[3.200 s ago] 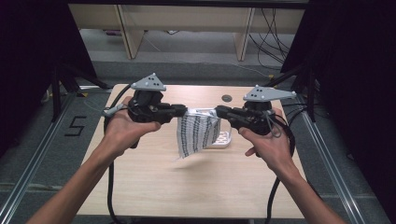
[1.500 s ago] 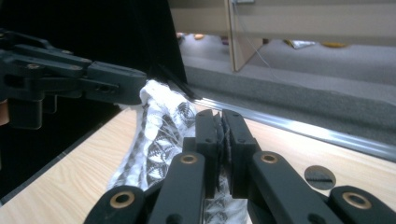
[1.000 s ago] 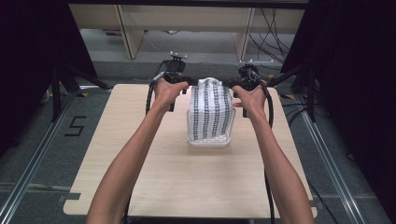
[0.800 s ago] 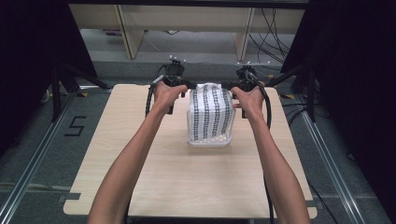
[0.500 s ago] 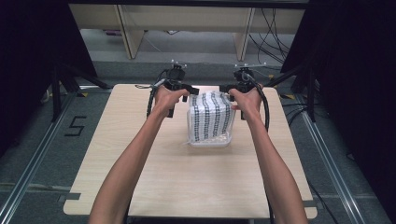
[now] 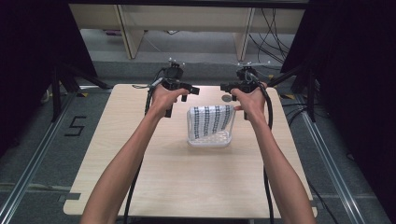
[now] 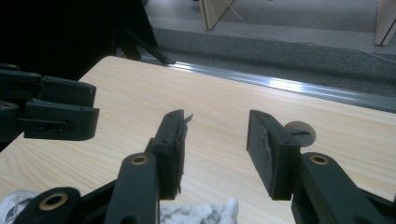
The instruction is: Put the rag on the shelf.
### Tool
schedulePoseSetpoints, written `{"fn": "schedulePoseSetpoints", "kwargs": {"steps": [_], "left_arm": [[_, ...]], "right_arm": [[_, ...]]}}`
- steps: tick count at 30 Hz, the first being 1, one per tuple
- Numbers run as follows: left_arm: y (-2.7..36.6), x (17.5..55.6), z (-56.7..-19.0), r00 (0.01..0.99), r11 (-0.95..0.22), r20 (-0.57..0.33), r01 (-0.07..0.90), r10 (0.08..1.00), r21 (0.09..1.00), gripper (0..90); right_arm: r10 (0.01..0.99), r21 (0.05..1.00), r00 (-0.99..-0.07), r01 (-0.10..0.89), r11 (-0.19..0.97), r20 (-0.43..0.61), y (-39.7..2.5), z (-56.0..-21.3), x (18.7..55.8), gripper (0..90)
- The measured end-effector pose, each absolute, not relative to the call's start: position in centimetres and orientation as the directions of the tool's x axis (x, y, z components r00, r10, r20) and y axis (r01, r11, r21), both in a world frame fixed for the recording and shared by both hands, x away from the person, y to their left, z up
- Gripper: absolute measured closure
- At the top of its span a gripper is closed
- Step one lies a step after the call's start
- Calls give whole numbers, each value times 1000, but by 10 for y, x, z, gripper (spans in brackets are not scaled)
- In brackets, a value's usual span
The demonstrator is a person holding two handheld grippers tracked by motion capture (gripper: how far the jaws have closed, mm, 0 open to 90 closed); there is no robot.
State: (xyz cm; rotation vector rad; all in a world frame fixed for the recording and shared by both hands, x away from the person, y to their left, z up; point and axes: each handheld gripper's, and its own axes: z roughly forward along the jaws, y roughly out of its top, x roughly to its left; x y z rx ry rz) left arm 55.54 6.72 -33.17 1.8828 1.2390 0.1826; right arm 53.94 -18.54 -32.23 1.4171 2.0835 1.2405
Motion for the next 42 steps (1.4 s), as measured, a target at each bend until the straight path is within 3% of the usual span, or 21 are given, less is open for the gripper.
{"fn": "schedulePoseSetpoints", "kwargs": {"steps": [20,42], "left_arm": [[78,547,-331,498,-147,-307,681,811,717,381],[92,523,-323,537,-171,-303,662,787,730,350]], "right_arm": [[872,784,-426,615,84,241,-192,-324,531,536],[845,812,-496,567,140,200,-205,-311,507,462]]}}
